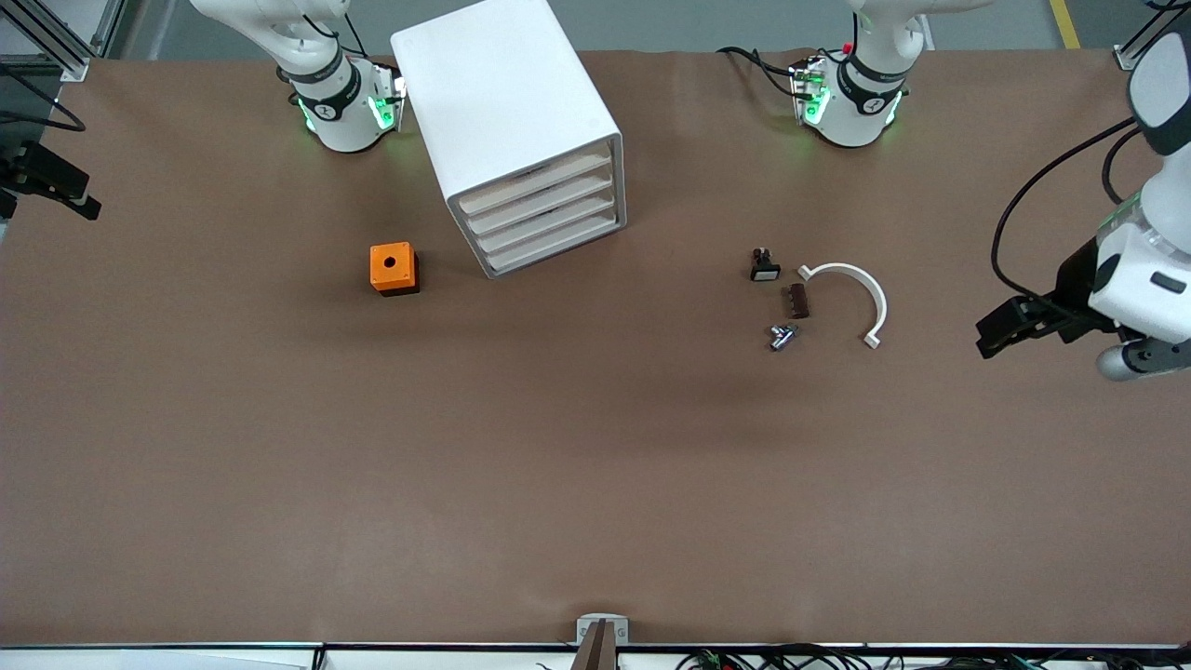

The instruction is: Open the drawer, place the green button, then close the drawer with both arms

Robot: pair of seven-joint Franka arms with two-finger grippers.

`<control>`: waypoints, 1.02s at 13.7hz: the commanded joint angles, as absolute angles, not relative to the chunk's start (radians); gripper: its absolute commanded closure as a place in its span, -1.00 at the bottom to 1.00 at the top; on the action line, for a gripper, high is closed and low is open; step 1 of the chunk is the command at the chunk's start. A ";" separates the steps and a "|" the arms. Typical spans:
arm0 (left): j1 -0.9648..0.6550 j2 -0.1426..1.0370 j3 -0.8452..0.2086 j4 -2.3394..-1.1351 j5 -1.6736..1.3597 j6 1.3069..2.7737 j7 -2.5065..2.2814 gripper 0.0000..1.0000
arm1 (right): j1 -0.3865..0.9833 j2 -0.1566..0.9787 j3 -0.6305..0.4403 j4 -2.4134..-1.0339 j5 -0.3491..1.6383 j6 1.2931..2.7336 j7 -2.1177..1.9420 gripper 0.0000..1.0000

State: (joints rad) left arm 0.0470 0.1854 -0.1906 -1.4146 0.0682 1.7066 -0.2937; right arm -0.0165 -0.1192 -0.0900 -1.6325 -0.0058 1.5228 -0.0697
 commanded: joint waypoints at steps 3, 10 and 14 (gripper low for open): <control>0.083 0.043 -0.196 -1.480 0.074 1.565 -0.190 -0.99 | -0.023 -0.147 -0.083 -1.660 -0.009 1.536 -0.087 -1.00; 0.037 -0.138 -0.114 -1.684 0.052 1.605 -0.120 -0.99 | -0.025 -0.147 -0.083 -1.660 -0.009 1.537 -0.087 -1.00; 0.040 -0.141 -0.110 -1.677 0.051 1.582 -0.061 -0.99 | -0.025 -0.147 -0.083 -1.660 -0.009 1.540 -0.087 -1.00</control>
